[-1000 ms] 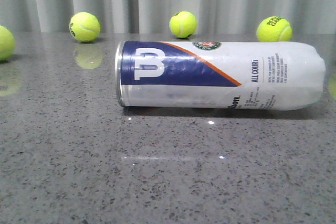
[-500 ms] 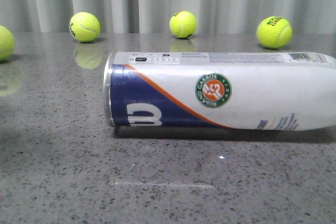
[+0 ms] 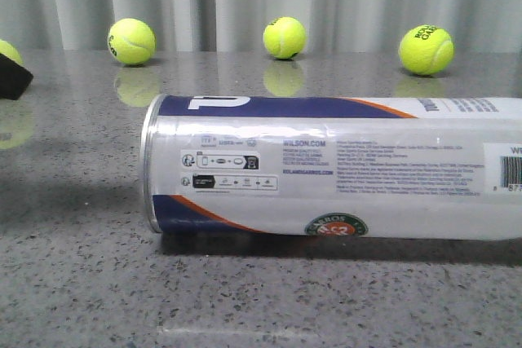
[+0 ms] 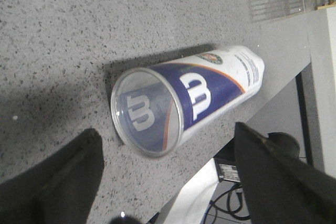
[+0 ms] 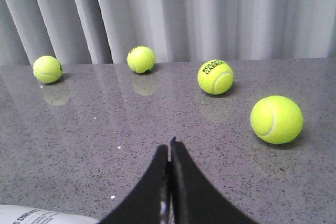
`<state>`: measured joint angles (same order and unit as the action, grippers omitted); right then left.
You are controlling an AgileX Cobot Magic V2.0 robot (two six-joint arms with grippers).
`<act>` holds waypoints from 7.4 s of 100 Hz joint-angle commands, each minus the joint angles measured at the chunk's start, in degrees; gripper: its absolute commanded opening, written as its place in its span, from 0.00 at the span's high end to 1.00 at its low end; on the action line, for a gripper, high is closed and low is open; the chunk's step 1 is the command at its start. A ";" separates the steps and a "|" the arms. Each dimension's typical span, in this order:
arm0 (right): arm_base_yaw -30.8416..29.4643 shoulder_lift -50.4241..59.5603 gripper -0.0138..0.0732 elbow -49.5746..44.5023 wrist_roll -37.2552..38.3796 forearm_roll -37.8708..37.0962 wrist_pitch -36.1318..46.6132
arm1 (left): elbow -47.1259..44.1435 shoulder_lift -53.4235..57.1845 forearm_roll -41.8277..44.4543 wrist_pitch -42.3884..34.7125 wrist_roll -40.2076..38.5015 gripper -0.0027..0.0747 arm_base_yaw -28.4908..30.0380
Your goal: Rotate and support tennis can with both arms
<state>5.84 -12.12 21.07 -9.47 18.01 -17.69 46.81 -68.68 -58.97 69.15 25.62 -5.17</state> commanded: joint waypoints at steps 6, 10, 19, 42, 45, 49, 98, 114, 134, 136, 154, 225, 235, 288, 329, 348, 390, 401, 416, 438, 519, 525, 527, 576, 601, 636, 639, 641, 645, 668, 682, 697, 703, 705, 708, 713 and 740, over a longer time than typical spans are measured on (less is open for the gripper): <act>-0.36 -0.48 0.92 1.25 -0.27 0.64 4.62 | 1.72 -1.95 -5.68 4.09 1.10 0.32 -1.95; -0.36 -0.48 0.92 1.25 -0.27 0.64 4.62 | 1.72 -3.12 -6.12 4.09 1.25 0.32 -2.83; -0.36 -0.48 0.92 1.25 -0.27 0.64 4.62 | 1.72 -5.86 -9.18 3.48 3.64 0.32 -4.74; -0.36 -0.48 0.92 1.25 -0.27 0.64 4.62 | 1.72 -14.08 -18.78 0.57 11.28 0.32 -8.15; -0.36 -0.48 0.92 1.25 -0.27 0.64 4.62 | 1.72 -15.09 -20.61 -0.08 12.71 0.32 -8.54; -0.36 -0.48 0.92 1.25 -0.27 0.64 4.62 | 1.96 -16.34 -22.43 -0.71 14.14 0.32 -8.75; -0.36 -0.48 0.92 1.25 -0.27 0.64 4.62 | 7.32 -24.30 -29.43 0.97 19.32 0.59 -11.84; -0.36 -0.48 0.92 1.25 -0.27 0.64 4.62 | 7.32 -24.30 -29.52 2.03 19.32 0.78 -11.84; -0.36 -0.48 0.92 1.25 -0.27 0.64 4.62 | 7.32 -24.30 -29.93 2.47 19.48 0.96 -11.84; -0.36 -0.48 0.92 1.25 -0.27 0.64 4.62 | 7.32 -24.30 -30.26 2.77 19.71 0.97 -11.84; -0.36 -0.48 0.92 1.25 -0.27 0.64 4.62 | 7.90 -24.06 -33.09 4.07 21.72 0.99 -11.84; -0.36 -0.48 0.92 1.25 -0.27 0.64 4.62 | 46.40 -10.29 17.62 2.47 -5.26 0.99 -13.80; -0.36 -0.48 0.92 1.25 -0.27 0.64 4.62 | 49.72 -10.29 27.56 2.60 -9.20 0.99 -17.10; -0.36 -0.48 0.92 1.25 -0.27 0.64 4.62 | 51.62 -15.51 47.21 3.92 -17.18 0.99 -30.23; -0.36 -0.48 0.92 1.25 -0.27 0.64 4.62 | 51.84 -15.75 47.21 3.77 -17.18 0.71 -30.23; -0.36 -0.48 0.92 1.25 -0.27 0.64 4.62 | 51.84 -15.75 47.21 1.67 -17.18 0.36 -29.52; -0.36 -0.48 0.92 1.25 -0.27 0.64 4.62 | 51.84 -20.09 48.08 -11.00 -17.18 0.33 -29.40; -0.36 -0.48 0.92 1.25 -0.27 0.64 4.62 | 51.84 -20.91 49.33 -16.27 -17.18 0.33 -29.40; -0.36 -0.48 0.92 1.25 -0.27 0.64 4.62 | 51.84 -21.06 50.05 -18.64 -17.18 0.33 -29.40; -0.36 -0.48 0.92 1.25 -0.27 0.64 4.62 | 51.84 -21.06 50.53 -19.11 -17.18 0.33 -29.40; -0.36 -0.48 0.92 1.25 -0.27 0.64 4.62 | 16.40 5.97 51.21 -58.24 -17.18 0.99 -29.65; -0.36 -0.48 0.92 1.25 -0.27 0.64 4.62 | 12.40 8.74 51.32 -59.80 -17.18 0.99 -29.65; -0.36 -0.48 0.92 1.25 -0.27 0.64 4.62 | 11.51 9.77 51.29 -60.09 -17.18 0.99 -29.65; -0.36 -0.48 0.92 1.25 -0.27 0.64 4.62 | -15.91 36.85 51.18 -64.51 -17.18 0.99 -29.65; -0.36 -0.48 0.92 1.25 -0.27 0.64 4.62 | -25.25 49.20 51.29 -62.37 -17.18 0.99 -28.89; -0.36 -0.48 0.92 1.25 -0.27 0.64 4.62 | -37.26 55.78 51.13 -68.17 -17.18 0.99 -23.95; -0.36 -0.48 0.92 1.25 -0.27 0.64 4.62 | -37.92 55.78 51.13 -68.17 -17.32 0.99 -22.98; -0.36 -0.48 0.92 1.25 -0.27 0.64 4.62 | -38.38 55.78 51.39 -68.04 -17.49 0.99 -22.16; -0.36 -0.48 0.92 1.25 -0.27 0.64 4.62 | -39.20 55.91 52.13 -67.78 -18.48 0.99 -20.39; -0.36 -0.48 0.92 1.25 -0.27 0.64 4.62 | -43.97 60.28 53.58 -67.90 -20.72 0.99 -9.81; -0.36 -0.48 0.92 1.25 -0.27 0.64 4.62 | -46.68 63.17 54.00 -68.63 -20.61 0.99 -3.93; -0.36 -0.48 0.92 1.25 -0.27 0.64 4.62 | -49.41 68.46 54.78 -68.31 -20.61 0.99 0.77; -0.36 -0.48 0.92 1.25 -0.27 0.64 4.62 | -49.41 70.17 54.78 -66.97 -20.50 0.99 2.13; -0.36 -0.48 0.92 1.25 -0.27 0.64 4.62 | -49.41 70.86 54.78 -66.75 -20.50 0.99 2.47; -0.36 -0.48 0.92 1.25 -0.27 0.64 4.62 | -49.41 71.30 54.78 -66.76 -20.50 0.99 2.85; -0.36 -0.48 0.92 1.25 -0.27 0.64 4.56 | -49.41 71.16 54.78 -67.04 -20.50 0.99 3.16; -0.36 -0.55 0.92 1.25 -0.27 0.64 4.61 | -49.41 71.16 54.78 -67.07 -20.50 0.99 2.83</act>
<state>5.84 -12.04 21.07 -9.47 18.10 -17.69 0.19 0.26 -4.06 5.89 5.49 -2.18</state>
